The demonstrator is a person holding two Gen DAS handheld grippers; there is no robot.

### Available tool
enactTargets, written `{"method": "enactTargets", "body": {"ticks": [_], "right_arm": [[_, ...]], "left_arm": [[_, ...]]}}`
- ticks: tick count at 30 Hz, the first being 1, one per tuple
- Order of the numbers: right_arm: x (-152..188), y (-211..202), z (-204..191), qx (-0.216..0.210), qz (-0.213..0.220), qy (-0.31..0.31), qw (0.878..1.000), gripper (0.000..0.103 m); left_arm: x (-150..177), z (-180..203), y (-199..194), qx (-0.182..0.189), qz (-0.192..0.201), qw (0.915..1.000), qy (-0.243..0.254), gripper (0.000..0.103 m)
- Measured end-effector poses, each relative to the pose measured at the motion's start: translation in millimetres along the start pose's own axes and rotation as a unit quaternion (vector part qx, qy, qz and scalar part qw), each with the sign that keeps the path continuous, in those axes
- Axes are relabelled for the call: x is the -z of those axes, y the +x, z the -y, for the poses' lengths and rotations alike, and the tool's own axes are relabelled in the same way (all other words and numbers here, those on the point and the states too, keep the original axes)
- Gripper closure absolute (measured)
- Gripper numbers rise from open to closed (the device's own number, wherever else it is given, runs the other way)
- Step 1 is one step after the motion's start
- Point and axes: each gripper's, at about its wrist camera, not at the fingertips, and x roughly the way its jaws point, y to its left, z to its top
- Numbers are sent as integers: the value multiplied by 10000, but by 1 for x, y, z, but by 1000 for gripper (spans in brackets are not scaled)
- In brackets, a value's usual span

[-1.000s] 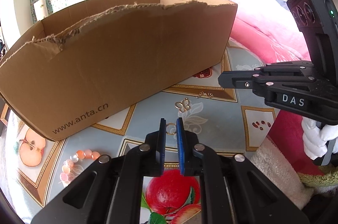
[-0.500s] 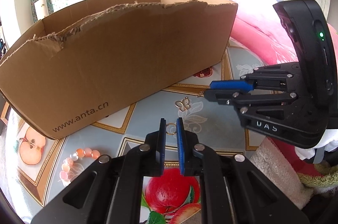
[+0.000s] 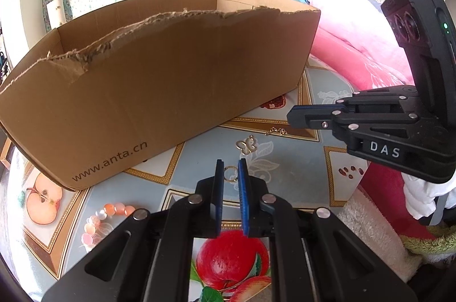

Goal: Organize jewelry

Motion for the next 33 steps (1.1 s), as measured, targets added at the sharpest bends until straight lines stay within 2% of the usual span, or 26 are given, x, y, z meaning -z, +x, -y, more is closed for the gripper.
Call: {"method": "enactTargets", "body": {"ticks": [4,9,22,25,28,33], "right_arm": [[6,-1,9,29,-177,231,9996,100],[10,8,2,86,-382,305,9988,99],[0,17,-5,80,-120,531,9985,97],[-1,17,-6,39,-84,555,9984,92],[-2,12,-12,198,-6,427,9989,75],[-1,13,-20,476,11,20,9989,75]], "left_arm": [[0,2,-3,-10,27,10000,27,94],[2,-1,-4,-28,12,10000,-6,94],[-1,-8,3,-21,-8,9999,-108,94],[-1,-9,5,-4,-28,9999,-122,94],[-1,-9,6,4,-28,9999,-136,94],[0,-10,6,12,-28,9999,-167,94]]}}
